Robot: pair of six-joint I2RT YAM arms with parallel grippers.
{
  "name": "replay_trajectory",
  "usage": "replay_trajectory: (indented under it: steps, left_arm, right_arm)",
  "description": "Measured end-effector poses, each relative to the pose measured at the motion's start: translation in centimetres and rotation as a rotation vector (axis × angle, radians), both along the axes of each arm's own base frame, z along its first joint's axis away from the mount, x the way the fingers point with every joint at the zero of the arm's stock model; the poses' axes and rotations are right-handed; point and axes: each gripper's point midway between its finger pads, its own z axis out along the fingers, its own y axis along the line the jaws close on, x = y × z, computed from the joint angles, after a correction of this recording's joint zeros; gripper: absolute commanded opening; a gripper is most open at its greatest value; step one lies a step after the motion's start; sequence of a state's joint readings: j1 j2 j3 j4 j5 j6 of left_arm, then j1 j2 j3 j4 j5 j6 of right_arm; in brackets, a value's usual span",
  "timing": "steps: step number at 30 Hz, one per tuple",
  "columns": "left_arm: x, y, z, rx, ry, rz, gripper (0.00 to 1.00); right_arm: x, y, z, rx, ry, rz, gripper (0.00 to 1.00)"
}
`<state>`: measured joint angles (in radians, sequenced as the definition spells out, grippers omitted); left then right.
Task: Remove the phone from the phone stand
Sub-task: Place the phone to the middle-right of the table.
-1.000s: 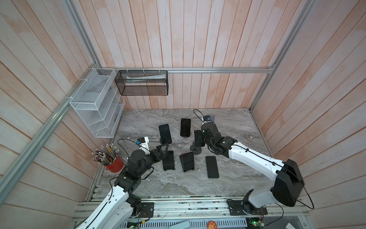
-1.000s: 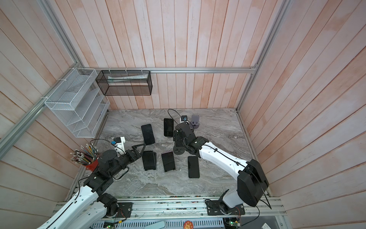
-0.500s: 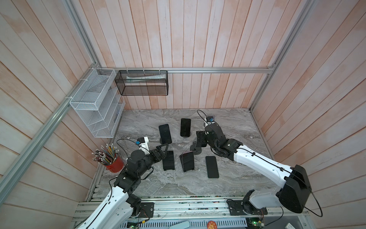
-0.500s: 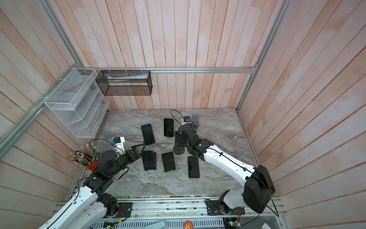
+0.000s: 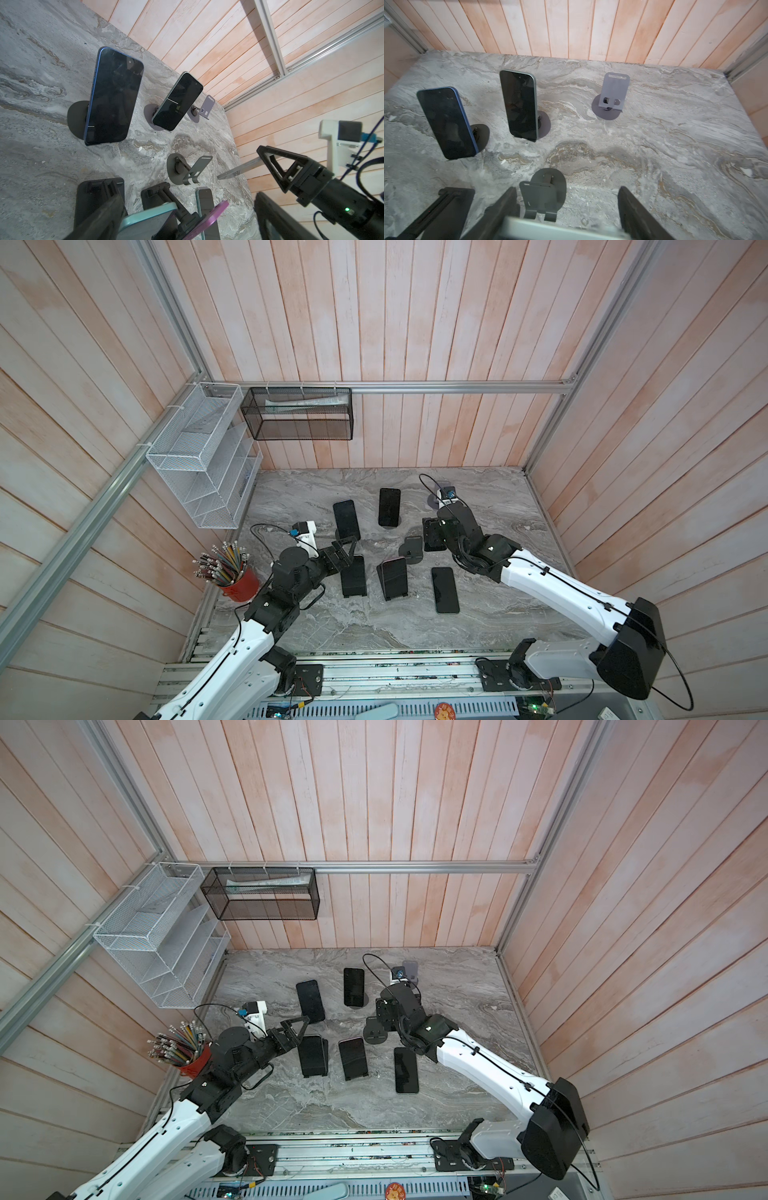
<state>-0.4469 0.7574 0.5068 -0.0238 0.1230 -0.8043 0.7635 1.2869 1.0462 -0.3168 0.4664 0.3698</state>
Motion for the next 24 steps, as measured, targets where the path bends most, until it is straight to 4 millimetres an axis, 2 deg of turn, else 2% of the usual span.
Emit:
replay_trajectory:
  steps: [7,13,24]
  left_arm:
    - [0.4,-0.2,0.8,-0.016,-0.034,0.001,1.00]
    - [0.9,-0.5,-0.4,-0.001,-0.002,0.000,1.00]
    - [1.2,-0.4,0.1,-0.021,-0.023,0.005,1.00]
  right_arm:
    - [-1.3,-5.5,-1.7,-0.036,0.043,-0.099,0.72]
    - [-1.1,-9.7,-3.2,-0.072,0.082,-0.198,0.71]
    - [-0.5,-12.3,-3.9,-0.110,0.109,-0.251,0.69]
